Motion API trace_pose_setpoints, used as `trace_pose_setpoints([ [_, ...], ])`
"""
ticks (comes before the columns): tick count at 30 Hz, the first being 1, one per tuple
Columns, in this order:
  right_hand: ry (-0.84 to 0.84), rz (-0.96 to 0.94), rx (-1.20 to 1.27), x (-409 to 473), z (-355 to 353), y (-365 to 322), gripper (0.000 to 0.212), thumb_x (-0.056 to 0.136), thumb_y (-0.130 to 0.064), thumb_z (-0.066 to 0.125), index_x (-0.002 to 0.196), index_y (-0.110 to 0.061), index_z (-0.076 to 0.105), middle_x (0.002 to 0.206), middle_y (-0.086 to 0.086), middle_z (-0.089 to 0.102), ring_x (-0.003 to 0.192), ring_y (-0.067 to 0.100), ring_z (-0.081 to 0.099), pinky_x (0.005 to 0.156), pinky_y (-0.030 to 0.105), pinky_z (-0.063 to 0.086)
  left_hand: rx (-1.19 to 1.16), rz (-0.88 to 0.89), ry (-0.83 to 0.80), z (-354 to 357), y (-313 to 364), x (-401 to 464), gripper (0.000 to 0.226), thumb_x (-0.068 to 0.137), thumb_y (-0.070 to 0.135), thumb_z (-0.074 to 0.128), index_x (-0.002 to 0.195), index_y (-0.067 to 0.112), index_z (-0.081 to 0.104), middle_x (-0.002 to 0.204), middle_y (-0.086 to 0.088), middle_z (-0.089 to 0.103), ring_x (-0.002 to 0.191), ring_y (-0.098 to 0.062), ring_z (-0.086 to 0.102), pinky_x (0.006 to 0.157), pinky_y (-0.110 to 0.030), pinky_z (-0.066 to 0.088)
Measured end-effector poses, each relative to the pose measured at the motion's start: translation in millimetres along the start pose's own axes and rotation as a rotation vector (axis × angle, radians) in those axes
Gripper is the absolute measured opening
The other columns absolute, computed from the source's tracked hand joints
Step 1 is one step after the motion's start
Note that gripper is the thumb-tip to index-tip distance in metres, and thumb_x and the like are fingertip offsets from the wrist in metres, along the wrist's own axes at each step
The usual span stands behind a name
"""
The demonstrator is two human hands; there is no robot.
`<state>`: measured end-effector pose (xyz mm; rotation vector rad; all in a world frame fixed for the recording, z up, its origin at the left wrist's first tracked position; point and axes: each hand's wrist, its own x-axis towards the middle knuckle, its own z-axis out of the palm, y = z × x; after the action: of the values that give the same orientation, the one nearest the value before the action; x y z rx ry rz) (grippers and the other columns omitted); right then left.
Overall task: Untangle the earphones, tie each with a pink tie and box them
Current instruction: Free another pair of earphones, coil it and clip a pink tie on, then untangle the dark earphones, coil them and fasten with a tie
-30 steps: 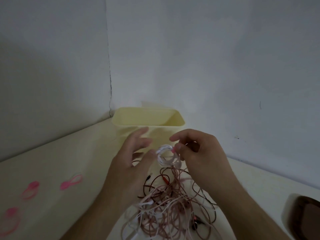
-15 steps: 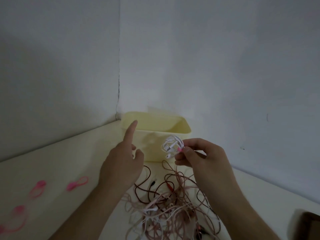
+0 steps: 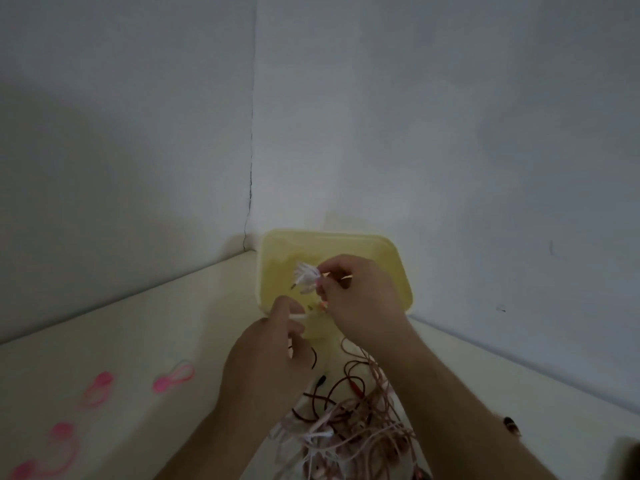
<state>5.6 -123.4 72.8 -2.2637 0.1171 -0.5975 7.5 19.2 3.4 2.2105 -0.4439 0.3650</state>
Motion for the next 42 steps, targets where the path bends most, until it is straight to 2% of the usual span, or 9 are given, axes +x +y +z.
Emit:
trace_pose_setpoints([
  [5, -0.185, 0.027, 0.037, 6.3, 4.3, 8.3, 0.050, 0.093, 0.007, 0.047, 0.124, -0.021, 0.074, 0.107, -0.005, 0.074, 0.099, 0.011, 0.074, 0.095, 0.043, 0.062, -0.048, -0.004, 0.011, 0.7, -5.6, 1.5, 0.037, 0.094, 0.020, 0.060, 0.111, 0.047, 0.041, 0.110, 0.022, 0.070, 0.090, -0.005, 0.065, 0.077, -0.032, 0.056],
  [13, 0.115, -0.010, 0.021, -53.7, -46.6, 20.6, 0.053, 0.081, 0.016, 0.042, 0.086, -0.027, 0.072, 0.082, -0.006, 0.073, 0.079, 0.006, 0.067, 0.062, 0.018, 0.051, -0.108, 0.016, 0.012, 3.7, -14.4, 11.9, 0.057, 0.094, 0.014, 0.062, 0.144, 0.038, 0.045, 0.119, 0.016, 0.066, 0.112, -0.006, 0.059, 0.094, -0.027, 0.046],
  [19, 0.037, 0.197, -0.048, -70.0, -84.4, 51.9, 0.049, 0.087, 0.014, 0.041, 0.092, -0.024, 0.072, 0.081, -0.007, 0.077, 0.074, 0.009, 0.075, 0.076, 0.045, 0.065, -0.144, 0.002, -0.050, 7.9, -17.4, 11.2, 0.082, 0.093, 0.014, 0.065, 0.154, 0.052, 0.027, 0.125, 0.012, 0.061, 0.118, -0.008, 0.058, 0.098, -0.037, 0.050],
  [24, 0.007, 0.305, -0.163, -71.0, -107.0, 69.1, 0.036, 0.094, 0.001, 0.050, 0.088, -0.025, 0.074, 0.079, -0.005, 0.078, 0.072, 0.012, 0.075, 0.070, 0.038, 0.066, -0.135, 0.140, -0.023, 17.9, -4.3, -8.6, 0.050, 0.089, 0.011, 0.066, 0.128, 0.042, 0.058, 0.100, 0.018, 0.062, 0.094, -0.002, 0.060, 0.081, -0.030, 0.051],
  [28, -0.088, 0.299, -0.290, -73.9, -87.8, 71.9, 0.022, 0.099, -0.027, 0.063, 0.086, -0.022, 0.079, 0.080, -0.005, 0.078, 0.076, 0.015, 0.074, 0.074, 0.035, 0.063, -0.100, 0.254, -0.253, 34.3, 5.1, -24.9, 0.024, 0.095, 0.022, 0.067, 0.111, 0.040, 0.069, 0.101, 0.028, 0.064, 0.102, 0.007, 0.059, 0.086, -0.018, 0.050],
  [31, -0.204, 0.254, -0.394, -76.1, -64.8, 73.7, 0.034, 0.089, -0.049, 0.075, 0.085, -0.016, 0.079, 0.080, 0.000, 0.076, 0.077, 0.017, 0.072, 0.074, 0.038, 0.063, -0.074, 0.306, -0.357, 40.7, 4.4, -25.0, 0.019, 0.096, 0.025, 0.069, 0.107, 0.039, 0.074, 0.101, 0.029, 0.066, 0.104, 0.009, 0.060, 0.086, -0.007, 0.045],
  [35, -0.358, 0.211, -0.504, -77.0, -47.4, 78.3, 0.020, 0.085, -0.034, 0.077, 0.080, -0.016, 0.072, 0.083, 0.001, 0.072, 0.080, 0.020, 0.069, 0.073, 0.041, 0.062, -0.039, 0.294, -0.385, 40.7, -1.8, -23.8, 0.017, 0.092, 0.033, 0.073, 0.105, 0.043, 0.072, 0.094, 0.023, 0.066, 0.096, 0.005, 0.062, 0.080, -0.013, 0.049],
  [38, -0.243, 0.244, -0.367, -71.2, -54.3, 80.7, 0.012, 0.092, -0.025, 0.067, 0.083, -0.020, 0.071, 0.084, -0.003, 0.073, 0.079, 0.015, 0.069, 0.074, 0.037, 0.062, 0.007, 0.245, -0.385, 40.7, -6.5, -20.9, 0.017, 0.092, 0.036, 0.074, 0.105, 0.047, 0.070, 0.087, 0.018, 0.066, 0.086, 0.001, 0.063, 0.074, -0.023, 0.055],
  [42, -0.025, 0.268, 0.146, -65.9, -81.3, 61.4, 0.014, 0.099, -0.013, 0.064, 0.087, -0.010, 0.071, 0.079, 0.001, 0.080, 0.079, 0.025, 0.076, 0.076, 0.037, 0.058, 0.061, 0.243, -0.373, 42.2, -7.4, -20.2, 0.021, 0.095, 0.026, 0.068, 0.104, 0.044, 0.073, 0.089, 0.020, 0.065, 0.084, 0.000, 0.062, 0.071, -0.022, 0.053],
])
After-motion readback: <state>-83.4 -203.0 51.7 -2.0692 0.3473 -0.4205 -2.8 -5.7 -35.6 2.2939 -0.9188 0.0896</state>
